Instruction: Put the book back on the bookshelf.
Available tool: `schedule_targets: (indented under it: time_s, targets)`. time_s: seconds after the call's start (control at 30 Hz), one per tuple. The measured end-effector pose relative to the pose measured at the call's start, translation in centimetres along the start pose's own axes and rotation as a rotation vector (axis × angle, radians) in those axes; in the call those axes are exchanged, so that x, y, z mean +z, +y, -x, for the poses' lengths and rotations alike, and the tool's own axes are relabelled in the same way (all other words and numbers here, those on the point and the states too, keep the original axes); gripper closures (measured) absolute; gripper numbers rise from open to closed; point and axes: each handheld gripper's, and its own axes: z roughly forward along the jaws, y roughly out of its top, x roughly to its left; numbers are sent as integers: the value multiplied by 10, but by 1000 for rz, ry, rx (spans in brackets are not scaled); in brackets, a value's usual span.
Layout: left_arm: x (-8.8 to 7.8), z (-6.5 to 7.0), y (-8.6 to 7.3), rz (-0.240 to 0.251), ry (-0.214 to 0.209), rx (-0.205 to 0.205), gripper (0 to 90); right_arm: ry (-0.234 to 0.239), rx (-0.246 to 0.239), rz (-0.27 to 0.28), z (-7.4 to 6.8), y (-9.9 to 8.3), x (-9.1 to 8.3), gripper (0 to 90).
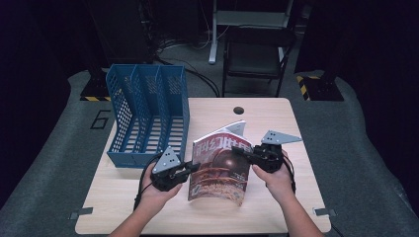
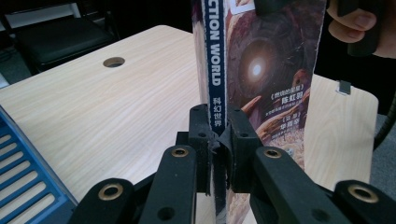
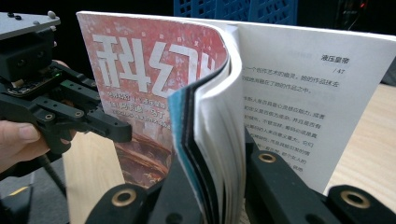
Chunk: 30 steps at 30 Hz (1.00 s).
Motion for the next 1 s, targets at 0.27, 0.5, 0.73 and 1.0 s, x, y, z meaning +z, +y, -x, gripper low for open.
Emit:
schedule_targets:
  time_s: [0.27,0.5,0.73,1.0]
  targets:
    - [-5,-4,-8,-7,1,-47,791,39,-30,14,-11,-3,2,867]
    - [-9,-4,-9,-22,-17,-58,741,93,-48,9,-17,-6,-5,873]
    - [-8,-6,-10,-25,-19,-79,731,160,-65,-10,-19,-7,-11,878]
    - [-10,-4,-8,-31,-24,-83,719,228,-67,-6,-23,-12,-18,879]
